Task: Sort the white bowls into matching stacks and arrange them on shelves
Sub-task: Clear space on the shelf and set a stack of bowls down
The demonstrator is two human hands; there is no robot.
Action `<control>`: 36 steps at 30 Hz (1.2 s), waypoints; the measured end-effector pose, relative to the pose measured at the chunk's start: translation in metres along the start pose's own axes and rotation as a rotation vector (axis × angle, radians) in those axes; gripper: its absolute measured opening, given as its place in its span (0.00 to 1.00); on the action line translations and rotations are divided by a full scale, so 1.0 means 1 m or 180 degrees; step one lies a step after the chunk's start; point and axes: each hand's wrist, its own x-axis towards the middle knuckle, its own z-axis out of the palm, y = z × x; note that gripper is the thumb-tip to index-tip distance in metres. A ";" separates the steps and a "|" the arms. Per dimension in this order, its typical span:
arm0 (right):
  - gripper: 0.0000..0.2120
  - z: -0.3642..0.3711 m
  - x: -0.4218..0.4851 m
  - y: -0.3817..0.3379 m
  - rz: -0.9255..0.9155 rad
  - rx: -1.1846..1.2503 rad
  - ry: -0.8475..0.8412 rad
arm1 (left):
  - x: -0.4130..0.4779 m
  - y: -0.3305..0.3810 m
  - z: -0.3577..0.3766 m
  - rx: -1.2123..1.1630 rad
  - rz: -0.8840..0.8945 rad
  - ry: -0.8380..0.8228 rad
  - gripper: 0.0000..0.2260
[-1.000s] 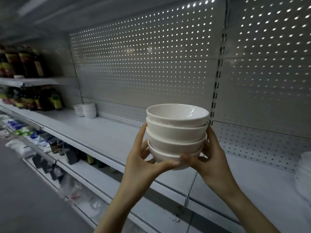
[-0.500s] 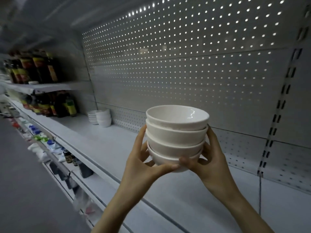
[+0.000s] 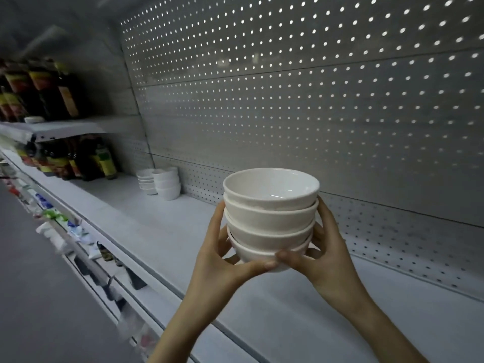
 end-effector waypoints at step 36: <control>0.52 0.343 0.210 0.180 0.0641 -0.0025 0.0346 | 0.237 -0.191 -0.364 0.0323 -0.0300 -0.1171 0.51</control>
